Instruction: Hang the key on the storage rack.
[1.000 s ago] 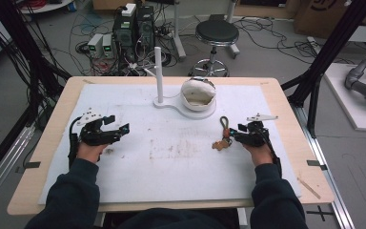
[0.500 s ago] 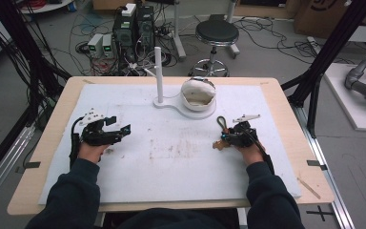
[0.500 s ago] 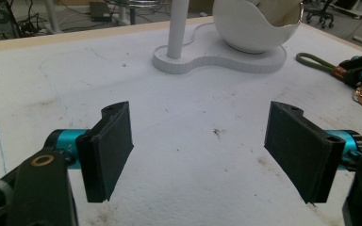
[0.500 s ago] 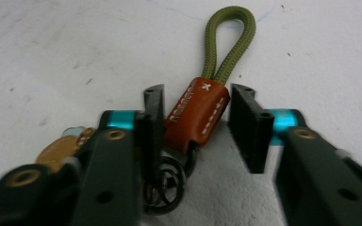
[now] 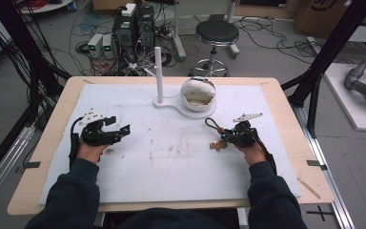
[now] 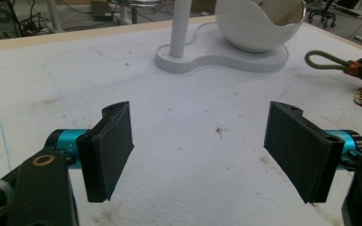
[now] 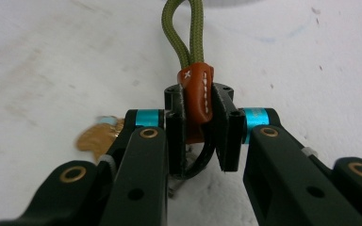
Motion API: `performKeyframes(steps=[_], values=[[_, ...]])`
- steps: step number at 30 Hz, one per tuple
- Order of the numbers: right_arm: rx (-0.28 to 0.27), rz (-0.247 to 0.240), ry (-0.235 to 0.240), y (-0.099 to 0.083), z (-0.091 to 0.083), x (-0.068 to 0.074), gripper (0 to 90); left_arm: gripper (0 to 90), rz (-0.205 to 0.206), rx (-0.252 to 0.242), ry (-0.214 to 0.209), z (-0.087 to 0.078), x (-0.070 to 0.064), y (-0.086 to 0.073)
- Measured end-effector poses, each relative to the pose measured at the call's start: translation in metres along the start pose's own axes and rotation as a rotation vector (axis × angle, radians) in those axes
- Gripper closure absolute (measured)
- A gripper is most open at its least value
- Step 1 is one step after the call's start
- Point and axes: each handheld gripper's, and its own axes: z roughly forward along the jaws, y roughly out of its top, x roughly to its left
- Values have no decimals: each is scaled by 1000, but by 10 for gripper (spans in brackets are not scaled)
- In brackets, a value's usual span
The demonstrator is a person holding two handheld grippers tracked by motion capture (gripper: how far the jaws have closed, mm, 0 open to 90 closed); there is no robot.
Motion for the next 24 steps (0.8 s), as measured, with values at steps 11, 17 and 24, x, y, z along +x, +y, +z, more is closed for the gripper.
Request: performKeyframes(steps=[11, 17, 24], values=[[-224, -30, 100, 16, -21, 16, 780, 246, -7, -18, 21, -5, 5, -1], [-306, -87, 97, 38, -23, 32, 781, 246, -9, -32, 22, -7, 6, -1], [-367, -108, 106, 76, -14, 47, 783, 247, -8, -31, 18, -7, 7, -1]])
